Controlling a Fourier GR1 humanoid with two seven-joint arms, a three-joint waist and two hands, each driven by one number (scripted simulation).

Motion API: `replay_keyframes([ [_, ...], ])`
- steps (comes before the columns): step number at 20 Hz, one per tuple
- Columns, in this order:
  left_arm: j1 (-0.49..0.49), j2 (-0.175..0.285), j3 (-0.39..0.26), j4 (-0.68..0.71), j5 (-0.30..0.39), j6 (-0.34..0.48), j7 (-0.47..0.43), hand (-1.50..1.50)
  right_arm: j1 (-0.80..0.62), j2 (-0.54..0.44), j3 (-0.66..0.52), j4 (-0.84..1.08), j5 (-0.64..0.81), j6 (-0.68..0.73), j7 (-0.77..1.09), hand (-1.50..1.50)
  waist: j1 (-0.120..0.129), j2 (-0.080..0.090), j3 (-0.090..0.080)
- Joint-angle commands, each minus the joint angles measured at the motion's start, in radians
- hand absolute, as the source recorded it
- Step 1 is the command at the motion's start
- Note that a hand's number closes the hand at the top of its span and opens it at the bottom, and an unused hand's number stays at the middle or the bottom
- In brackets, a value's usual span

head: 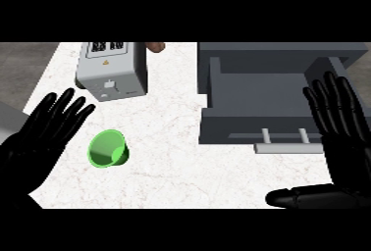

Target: Pick up the cup, place it into the drawer and close the drawer

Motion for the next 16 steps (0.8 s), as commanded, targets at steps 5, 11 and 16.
replay_keyframes([
  [5, -0.049, 0.006, 0.082, 0.078, 0.024, -0.062, 0.012, -1.5, 0.016, 0.019, 0.001, -0.025, 0.003, 0.009, 0.004, -1.5, -0.001, 0.0, 0.0],
  [11, -0.015, -0.057, 0.035, 0.099, -0.065, -0.046, 0.005, -1.5, 0.065, 0.038, 0.024, -0.063, 0.016, 0.01, -0.003, -1.5, -0.002, -0.001, 0.0],
  [16, 0.041, -0.066, 0.053, 0.131, -0.118, -0.089, -0.048, -1.5, -0.035, 0.01, -0.051, 0.007, -0.004, 0.004, 0.024, -1.5, 0.001, 0.0, 0.0],
])
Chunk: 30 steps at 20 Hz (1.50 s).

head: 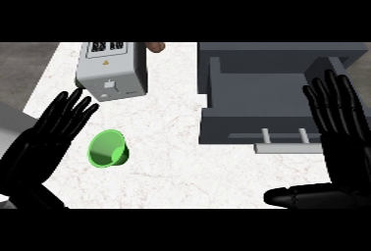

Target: Pick up the cup, place it into the drawer and close the drawer

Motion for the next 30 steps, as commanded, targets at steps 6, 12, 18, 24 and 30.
replay_keyframes([
  [6, 0.059, -0.009, 0.012, 0.15, -0.119, -0.094, -0.109, -1.5, -0.042, 0.033, 0.029, 0.049, 0.054, -0.025, -0.034, -1.5, 0.002, 0.001, 0.0],
  [12, -0.034, 0.019, 0.084, 0.295, -0.165, -0.089, -0.156, -1.5, -0.002, -0.01, -0.038, 0.025, -0.048, 0.048, -0.02, -1.5, -0.002, 0.001, 0.0],
  [18, -0.036, 0.002, 0.078, 0.452, -0.297, -0.099, -0.314, -1.5, -0.032, -0.054, -0.098, -0.002, -0.088, 0.064, 0.05, -1.5, -0.001, 0.0, 0.0],
  [24, -0.123, 0.021, 0.091, 0.648, -0.39, -0.101, -0.439, -1.5, 0.01, -0.016, -0.047, -0.002, -0.036, 0.059, -0.02, -1.5, -0.005, 0.001, 0.0],
  [30, -0.131, 0.085, 0.105, 0.845, -0.464, -0.161, -0.616, -1.5, -0.03, -0.056, -0.113, 0.057, -0.103, 0.108, -0.034, -1.5, -0.005, 0.002, 0.0],
])
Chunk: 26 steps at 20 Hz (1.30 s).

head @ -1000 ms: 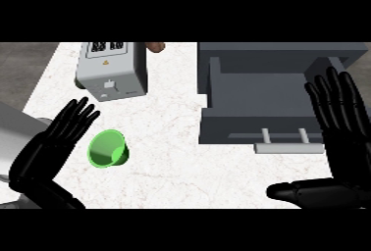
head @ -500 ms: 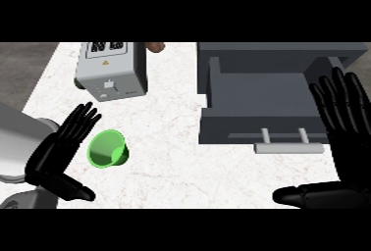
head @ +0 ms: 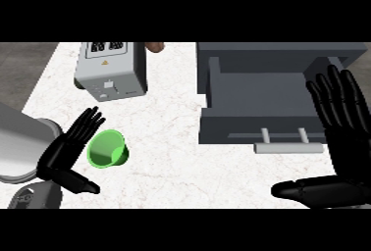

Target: Pick up the cup, place it into the drawer and close the drawer

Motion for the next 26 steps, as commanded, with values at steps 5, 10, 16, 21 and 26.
replay_keyframes([
  [5, -0.063, 0.028, 0.007, 0.232, -0.066, -0.011, -0.175, -1.5, -0.018, 0.02, 0.032, -0.023, 0.039, -0.036, 0.049, -1.5, 0.001, 0.0, 0.0],
  [10, -0.094, 0.067, 0.011, 0.398, -0.104, -0.008, -0.307, -1.5, -0.025, 0.009, 0.027, -0.084, -0.001, -0.032, 0.121, -1.5, -0.003, 0.001, -0.001],
  [16, -0.234, 0.061, 0.009, 0.597, -0.143, 0.061, -0.388, -1.5, 0.015, 0.003, 0.012, -0.107, -0.022, -0.014, 0.115, -1.5, -0.011, 0.002, -0.001],
  [21, -0.241, 0.025, -0.031, 0.636, -0.168, 0.084, -0.414, -1.5, 0.023, 0.03, 0.051, -0.066, 0.035, -0.013, 0.033, -1.5, -0.01, 0.003, -0.001],
  [26, -0.262, 0.056, -0.04, 0.671, -0.172, 0.05, -0.454, -1.5, 0.054, -0.004, -0.001, -0.054, -0.028, 0.039, 0.003, -1.5, -0.011, 0.003, -0.001],
])
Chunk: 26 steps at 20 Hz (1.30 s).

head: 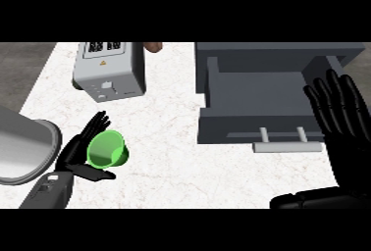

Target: Pick up the cup, place it into the drawer and close the drawer

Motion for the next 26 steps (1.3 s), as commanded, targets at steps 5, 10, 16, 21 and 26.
replay_keyframes([
  [5, -0.023, -0.027, -0.015, 0.057, 0.007, -0.101, -0.118, -1.5, -0.003, 0.001, -0.007, 0.024, -0.002, 0.005, -0.015, -1.5, 0.003, -0.001, 0.0],
  [10, -0.026, -0.034, -0.026, 0.106, 0.002, -0.118, -0.145, -1.5, -0.061, 0.001, -0.012, 0.031, -0.001, -0.018, 0.026, -1.5, 0.003, 0.0, 0.0],
  [16, -0.066, -0.05, -0.018, 0.136, 0.036, -0.169, -0.121, -1.5, 0.017, -0.001, -0.003, 0.012, -0.017, 0.017, 0.0, -1.5, -0.005, 0.002, 0.0],
  [21, -0.076, -0.078, -0.024, 0.152, 0.06, -0.239, -0.127, -1.5, -0.023, -0.013, -0.021, -0.017, -0.042, 0.012, 0.036, -1.5, -0.016, 0.004, -0.002],
  [26, -0.075, -0.06, -0.03, 0.12, 0.091, -0.332, -0.106, 1.5, -0.018, -0.012, -0.016, -0.023, -0.041, 0.008, 0.053, -1.5, -0.006, 0.001, -0.001],
])
